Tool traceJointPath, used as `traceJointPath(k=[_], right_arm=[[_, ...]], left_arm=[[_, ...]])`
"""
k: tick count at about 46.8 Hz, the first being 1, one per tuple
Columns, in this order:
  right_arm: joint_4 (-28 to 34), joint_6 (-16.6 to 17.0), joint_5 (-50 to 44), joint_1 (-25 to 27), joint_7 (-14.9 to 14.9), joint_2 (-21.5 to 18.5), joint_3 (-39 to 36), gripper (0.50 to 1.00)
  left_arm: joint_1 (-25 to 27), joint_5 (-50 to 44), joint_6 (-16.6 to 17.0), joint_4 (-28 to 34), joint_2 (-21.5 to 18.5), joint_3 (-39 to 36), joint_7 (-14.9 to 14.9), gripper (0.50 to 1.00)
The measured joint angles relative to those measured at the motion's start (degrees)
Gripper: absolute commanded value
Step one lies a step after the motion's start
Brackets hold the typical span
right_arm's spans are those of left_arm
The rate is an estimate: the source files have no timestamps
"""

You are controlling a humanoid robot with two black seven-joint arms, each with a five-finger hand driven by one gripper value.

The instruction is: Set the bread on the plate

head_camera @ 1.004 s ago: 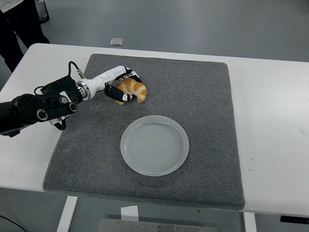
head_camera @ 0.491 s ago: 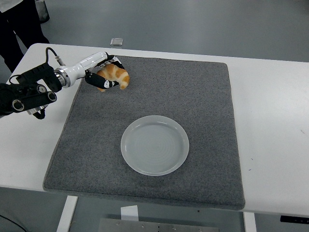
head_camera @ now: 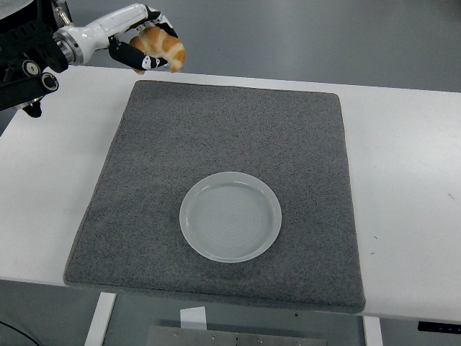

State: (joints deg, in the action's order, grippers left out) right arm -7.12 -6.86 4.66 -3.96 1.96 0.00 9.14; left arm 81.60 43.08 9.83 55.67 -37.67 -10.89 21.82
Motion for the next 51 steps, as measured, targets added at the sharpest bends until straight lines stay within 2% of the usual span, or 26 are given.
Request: traceJointPath(k=[11, 20, 27, 36, 47, 51], right_arm=[[0.0, 0.0, 0.0, 0.0, 0.0, 0.0, 0.0, 0.952], [0.0, 0.0, 0.0, 0.0, 0.0, 0.0, 0.1, 0.952], [0.0, 0.0, 0.0, 0.0, 0.0, 0.0, 0.1, 0.952], [0.0, 0.0, 0.0, 0.0, 0.0, 0.0, 0.1, 0.952], [0.0, 0.0, 0.0, 0.0, 0.0, 0.0, 0.1, 0.952], [0.0, 0.0, 0.0, 0.0, 0.0, 0.0, 0.1, 0.952]], left_arm=[[7.8, 0.0, -1.4, 4.1, 0.5, -0.1, -0.8, 0.5], [12.2, 0.5, -1.4, 12.6, 1.9, -1.4, -2.1, 0.5], [13.5, 3.0, -0.9, 17.5, 3.9, -2.2, -2.1, 0.5], [12.4, 8.4, 1.2, 20.7, 5.9, -2.2, -2.1, 0.5], [3.9, 15.5, 8.2, 23.2, 7.7, -2.1, -2.0, 0.5], [1.0, 17.4, 9.5, 23.6, 8.2, -2.0, -2.0, 0.5]])
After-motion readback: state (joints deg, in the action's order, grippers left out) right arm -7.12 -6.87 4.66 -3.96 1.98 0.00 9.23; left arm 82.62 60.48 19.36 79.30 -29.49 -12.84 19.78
